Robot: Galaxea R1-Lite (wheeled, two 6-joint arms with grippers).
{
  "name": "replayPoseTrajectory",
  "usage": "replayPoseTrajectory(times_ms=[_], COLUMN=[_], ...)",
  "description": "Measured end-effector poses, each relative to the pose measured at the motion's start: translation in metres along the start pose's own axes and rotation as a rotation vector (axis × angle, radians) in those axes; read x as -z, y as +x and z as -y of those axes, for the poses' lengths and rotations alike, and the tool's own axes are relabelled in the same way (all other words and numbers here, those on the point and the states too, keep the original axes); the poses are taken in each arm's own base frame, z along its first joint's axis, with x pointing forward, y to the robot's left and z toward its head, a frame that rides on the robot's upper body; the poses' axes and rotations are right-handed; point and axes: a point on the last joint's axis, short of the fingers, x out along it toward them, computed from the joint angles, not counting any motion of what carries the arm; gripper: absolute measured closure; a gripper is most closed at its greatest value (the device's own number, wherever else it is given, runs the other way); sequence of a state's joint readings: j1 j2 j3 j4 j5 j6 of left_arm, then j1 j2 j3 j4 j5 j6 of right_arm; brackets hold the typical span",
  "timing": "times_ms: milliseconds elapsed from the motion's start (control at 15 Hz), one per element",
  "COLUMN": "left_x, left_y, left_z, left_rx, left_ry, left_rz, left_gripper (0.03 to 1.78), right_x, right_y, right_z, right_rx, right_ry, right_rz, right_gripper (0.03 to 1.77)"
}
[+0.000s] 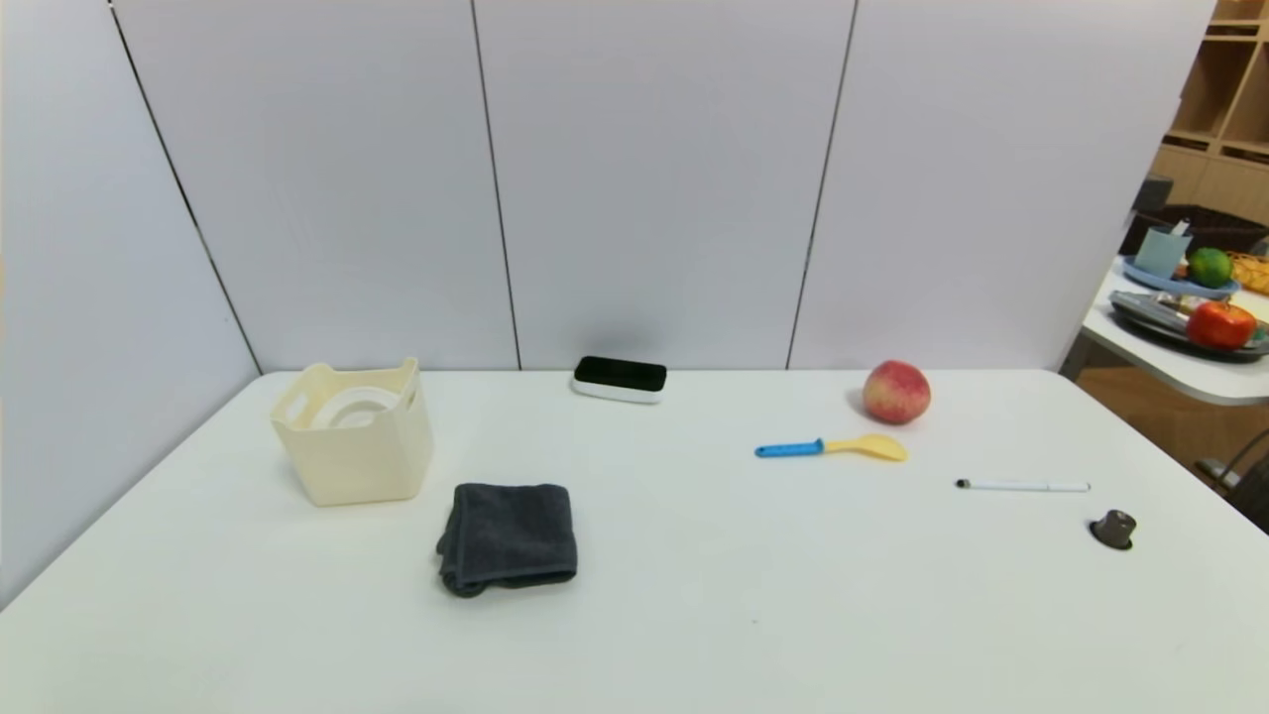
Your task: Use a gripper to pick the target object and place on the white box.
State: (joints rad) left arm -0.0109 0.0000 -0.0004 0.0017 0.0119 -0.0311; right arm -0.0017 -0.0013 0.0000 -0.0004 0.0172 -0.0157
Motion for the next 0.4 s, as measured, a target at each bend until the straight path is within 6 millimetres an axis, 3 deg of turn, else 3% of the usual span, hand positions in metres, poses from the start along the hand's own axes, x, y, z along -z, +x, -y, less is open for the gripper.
replayPoseTrajectory(times_ms=[400], left_x=[0.0], left_y=[0.0], left_z=[0.0], left_rx=[0.0], left_ry=[0.0], left_rz=[0.0], left_gripper=[0.12], right_x=[-0.0001], right_y=[0.0], right_z=[0.0], right_rx=[0.001], right_ry=[0.009], right_rz=[0.0], right_gripper=[0.1])
